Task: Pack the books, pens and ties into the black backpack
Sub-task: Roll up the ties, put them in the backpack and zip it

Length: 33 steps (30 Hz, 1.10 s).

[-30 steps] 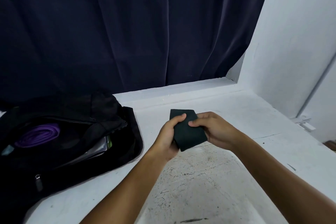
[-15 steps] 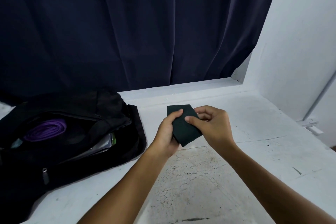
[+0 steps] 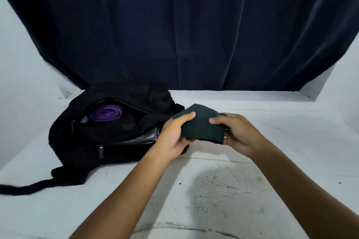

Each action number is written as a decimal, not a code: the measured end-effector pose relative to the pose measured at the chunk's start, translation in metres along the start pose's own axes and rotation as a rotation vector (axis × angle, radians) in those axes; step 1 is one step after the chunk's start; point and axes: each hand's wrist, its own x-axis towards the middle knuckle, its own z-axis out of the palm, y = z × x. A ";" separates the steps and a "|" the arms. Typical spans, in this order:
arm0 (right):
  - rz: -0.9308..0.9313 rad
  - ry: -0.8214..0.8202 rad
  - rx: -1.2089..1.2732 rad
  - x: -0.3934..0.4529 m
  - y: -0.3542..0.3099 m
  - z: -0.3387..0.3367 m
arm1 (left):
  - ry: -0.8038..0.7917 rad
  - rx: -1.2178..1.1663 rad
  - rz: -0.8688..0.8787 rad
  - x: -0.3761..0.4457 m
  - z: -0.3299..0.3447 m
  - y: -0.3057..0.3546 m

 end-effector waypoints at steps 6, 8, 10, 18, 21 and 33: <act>0.154 -0.203 0.186 0.014 0.011 0.074 | 0.235 -0.081 0.190 -0.029 -0.061 0.026; 0.158 -0.273 0.186 0.016 0.020 0.105 | 0.317 -0.078 0.240 -0.040 -0.082 0.034; 0.140 -0.271 0.232 0.019 0.030 0.134 | 0.386 -0.027 0.268 -0.050 -0.103 0.041; 0.199 -0.305 0.308 0.041 0.041 0.190 | 0.701 0.521 0.833 -0.056 -0.179 0.105; 0.156 -0.285 0.176 0.045 0.042 0.199 | 0.530 1.180 1.192 -0.028 -0.200 0.142; 0.009 0.270 -0.064 0.059 0.042 0.244 | -0.522 1.925 0.739 0.107 -0.175 0.196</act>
